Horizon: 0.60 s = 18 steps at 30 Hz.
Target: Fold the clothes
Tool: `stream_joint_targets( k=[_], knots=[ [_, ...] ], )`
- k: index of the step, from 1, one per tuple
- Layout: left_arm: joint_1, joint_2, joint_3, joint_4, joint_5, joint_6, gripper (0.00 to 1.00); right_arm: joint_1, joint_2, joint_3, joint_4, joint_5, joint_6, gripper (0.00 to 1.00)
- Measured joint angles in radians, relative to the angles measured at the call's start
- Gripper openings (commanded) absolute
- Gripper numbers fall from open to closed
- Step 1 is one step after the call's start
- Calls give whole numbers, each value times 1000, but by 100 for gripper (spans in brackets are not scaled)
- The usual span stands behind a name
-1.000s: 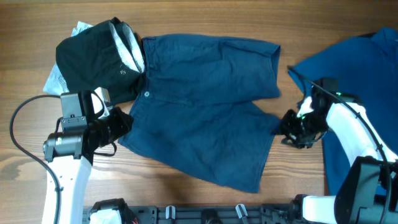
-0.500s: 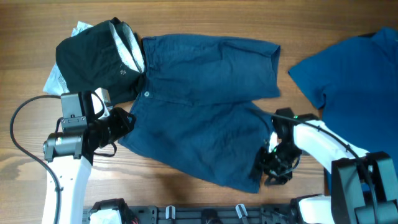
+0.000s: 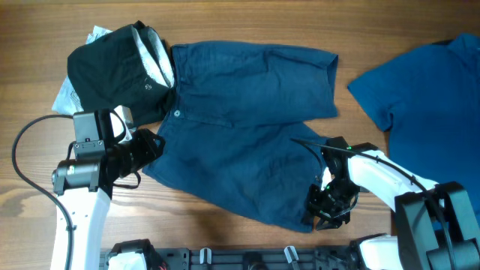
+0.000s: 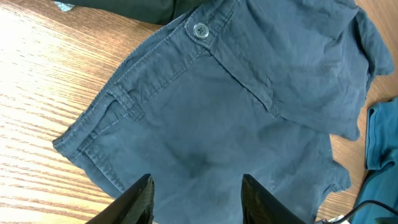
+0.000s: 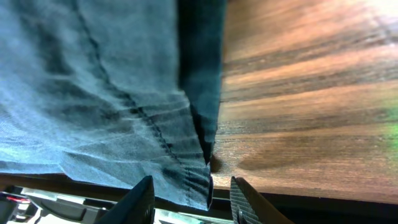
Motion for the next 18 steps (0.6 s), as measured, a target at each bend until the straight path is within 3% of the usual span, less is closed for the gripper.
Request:
stream_joint_targets(
  k=[3,5,13,18],
  knots=[
    [0,0,0,0,0,0,49,0,0,0,3,0,15,10],
    [0,0,0,0,0,0,52,0,0,0,12,-8,16,4],
    [0,0,0,-3,0,0,57,0,0,5,72,-120,5,4],
    [0,0,0,-39,0,0,58,0,-51,176,-20,-103,-21,4]
  ],
)
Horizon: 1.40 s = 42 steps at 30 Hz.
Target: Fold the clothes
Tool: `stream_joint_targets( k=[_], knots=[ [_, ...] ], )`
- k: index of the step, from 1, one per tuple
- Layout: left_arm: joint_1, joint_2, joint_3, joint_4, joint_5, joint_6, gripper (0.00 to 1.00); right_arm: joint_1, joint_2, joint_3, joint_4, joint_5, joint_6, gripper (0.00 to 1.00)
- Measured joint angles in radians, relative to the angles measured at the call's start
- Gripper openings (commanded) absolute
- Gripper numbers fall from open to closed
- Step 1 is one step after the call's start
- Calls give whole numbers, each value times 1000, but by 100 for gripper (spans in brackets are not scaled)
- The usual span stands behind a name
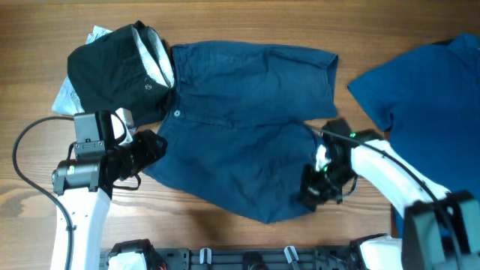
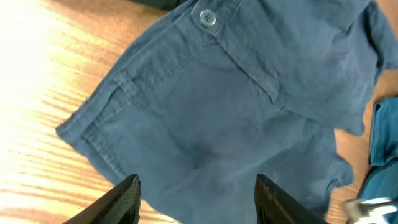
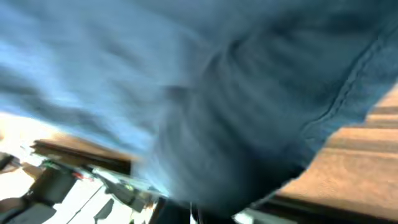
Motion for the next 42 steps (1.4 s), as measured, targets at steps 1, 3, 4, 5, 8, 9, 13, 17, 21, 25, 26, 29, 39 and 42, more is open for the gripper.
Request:
stream_joint_targets(
  k=[1,3,4,5,8,9,13,17,21,25,26,29,39,42],
  knots=[
    [0,0,0,-12,0,0,58,-1,-24,45,-20,15,-1,4],
    [0,0,0,-53,0,0,58,-10,-81,128,-49,52,-5,4],
    [0,0,0,-64,0,0,57,-19,-104,150,-59,68,-6,4],
    [0,4,0,-76,0,0,50,-30,-122,164,-69,81,-7,4],
    [0,40,0,-109,-37,-28,45,-91,-143,169,-86,109,-7,4],
    [0,53,0,-109,-55,-41,45,-115,-143,169,-84,112,-7,4],
    [0,175,0,-83,-115,-107,44,-237,-145,169,-36,119,-12,4],
    [0,326,-1,-54,-129,-159,45,-287,-146,169,3,115,-37,4],
    [0,467,-1,-43,-127,-181,54,-292,-147,169,20,115,-51,9],
    [0,544,-1,-31,-134,-190,48,-292,-148,172,-64,112,-102,35],
    [0,551,-1,-29,-141,-193,39,-292,-148,172,-76,111,-116,38],
    [0,562,-6,-9,-164,-194,9,-292,-148,172,-93,111,-140,42],
    [0,563,-10,1,-130,-200,4,-292,-139,8,43,111,-133,50],
    [0,563,-10,2,-113,-200,4,-292,-102,-27,103,100,-112,50]
  ],
)
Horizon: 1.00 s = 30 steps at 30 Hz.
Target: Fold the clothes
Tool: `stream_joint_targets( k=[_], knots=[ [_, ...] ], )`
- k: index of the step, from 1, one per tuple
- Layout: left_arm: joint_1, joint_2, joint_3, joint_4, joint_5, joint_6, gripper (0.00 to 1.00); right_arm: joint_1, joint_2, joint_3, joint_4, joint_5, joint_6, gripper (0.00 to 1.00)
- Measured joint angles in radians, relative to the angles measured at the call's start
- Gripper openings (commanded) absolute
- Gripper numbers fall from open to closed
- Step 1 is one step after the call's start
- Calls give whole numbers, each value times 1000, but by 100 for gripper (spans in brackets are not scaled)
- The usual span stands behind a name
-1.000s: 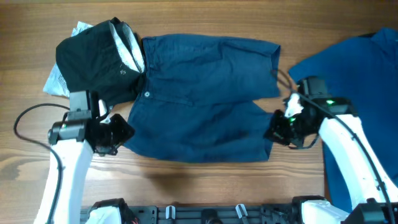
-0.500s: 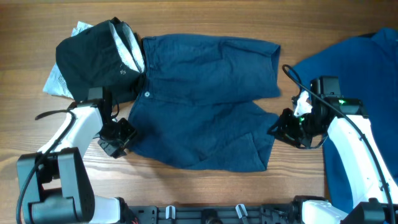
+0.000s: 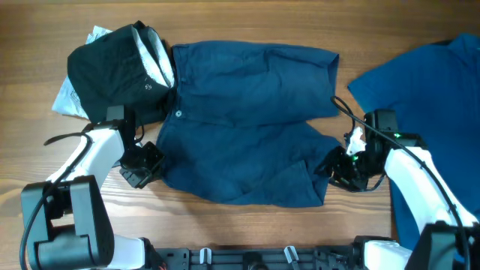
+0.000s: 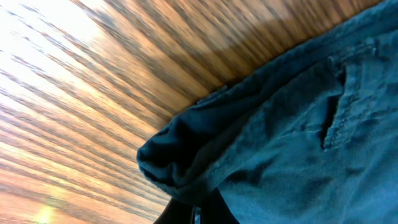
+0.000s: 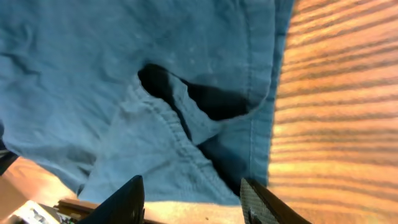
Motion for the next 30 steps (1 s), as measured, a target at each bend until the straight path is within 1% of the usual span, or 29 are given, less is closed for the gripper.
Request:
stream_joint_targets(
  k=[3,5,9,10,13,15,16,23,26,27,28,29,30],
  knots=[
    [0,0,0,0,10,0,4,19,57,-9,85,-31,11,50],
    [0,0,0,0,13,0,4,61,112,-9,136,-47,19,49],
    [0,0,0,0,17,4,4,92,210,-9,161,-58,22,43],
    [0,0,0,0,16,5,4,91,217,-9,154,-66,18,38],
    [0,0,0,0,17,8,4,92,228,-9,102,-69,-8,15],
    [0,0,0,1,19,8,4,92,232,-10,64,-76,-32,7],
    [0,0,0,2,20,8,4,92,232,-10,48,-82,-47,5],
    [0,0,0,3,20,8,4,92,226,-10,13,-167,-106,4],
    [0,0,0,3,20,27,4,92,158,12,1,-180,-126,4],
    [0,0,0,3,20,35,4,92,122,29,-3,-181,-129,27],
    [0,-2,0,3,20,45,4,92,83,48,-2,-182,-132,56],
    [0,-4,0,3,20,49,4,92,61,58,-2,-179,-131,70],
    [0,-12,-2,4,20,53,4,92,35,67,-2,-169,-129,73]
  ],
)
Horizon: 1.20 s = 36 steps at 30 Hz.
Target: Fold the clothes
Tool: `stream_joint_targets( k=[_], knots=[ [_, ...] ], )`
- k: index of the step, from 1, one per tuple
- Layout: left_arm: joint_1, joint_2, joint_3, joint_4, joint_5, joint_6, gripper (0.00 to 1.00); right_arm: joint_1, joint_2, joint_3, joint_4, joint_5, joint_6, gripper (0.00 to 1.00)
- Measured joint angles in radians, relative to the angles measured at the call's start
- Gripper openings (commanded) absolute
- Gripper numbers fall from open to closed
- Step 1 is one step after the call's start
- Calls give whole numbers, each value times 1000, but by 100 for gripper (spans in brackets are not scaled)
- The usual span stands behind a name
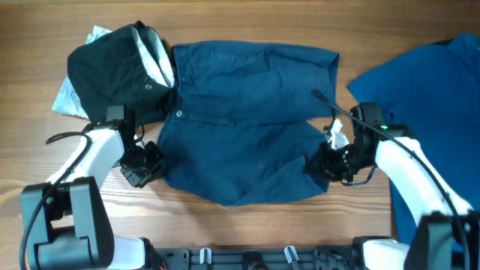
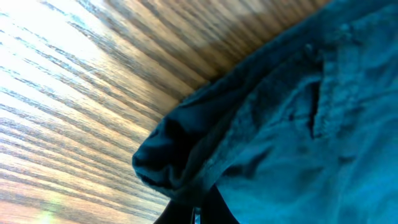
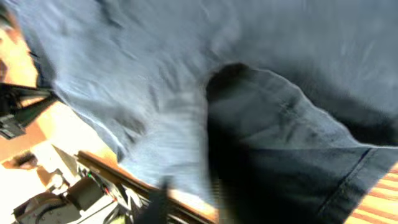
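Dark blue shorts point(image 1: 247, 112) lie spread across the middle of the wooden table, waistband to the left. My left gripper point(image 1: 142, 166) is shut on the waistband's lower-left corner; the left wrist view shows its fingertips point(image 2: 196, 214) pinching the bunched denim point(image 2: 186, 162) against the wood. My right gripper point(image 1: 330, 163) sits on the near leg's hem at the right. The right wrist view is blurred: the open hem point(image 3: 249, 93) fills it, one dark finger point(image 3: 158, 205) shows at the bottom, and the other is lost in dark cloth.
A black garment point(image 1: 112, 71) with a pale lining lies at the upper left over a light blue item point(image 1: 66, 97). A blue shirt point(image 1: 427, 90) covers the right side. The arm-mount rail point(image 1: 247, 259) runs along the front edge.
My right gripper has moved left from beside the near leg's hem onto the hem itself, and the cloth there has bunched slightly. The left gripper stays shut on the waistband corner.
First both grippers stood open, the left above the waistband corner, the right at the near leg's hem by the front edge. Then the right was shut on that hem. Later the leg lay farther right, the right was open beside it, and the left was shut on the corner.
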Motion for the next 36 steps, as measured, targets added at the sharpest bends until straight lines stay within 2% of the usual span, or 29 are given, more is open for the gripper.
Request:
stream_joint_targets(
  k=[7,9,10,16,18,19,20,26,31,36],
  knots=[
    [0,-57,-1,0,0,11,4,0,11,6,51,110,26,71],
    [0,-57,-2,0,0,12,4,0,63,6,78,126,41,53],
    [0,-57,-2,0,0,12,4,0,92,6,89,130,54,48],
    [0,-57,-2,1,3,12,4,33,230,5,141,120,56,47],
    [0,-57,-2,0,3,12,4,62,246,6,156,112,57,20],
    [0,-57,-2,0,3,12,4,72,246,6,161,106,56,10],
    [0,-57,-2,1,3,12,4,82,251,6,161,85,45,5],
    [0,-57,-2,0,3,15,4,71,204,7,47,-27,-16,4],
    [0,-68,-2,-23,4,34,4,-35,-42,69,-64,19,14,4],
    [0,-189,-2,-46,11,60,4,-108,-142,69,-64,61,39,4]
  ],
)
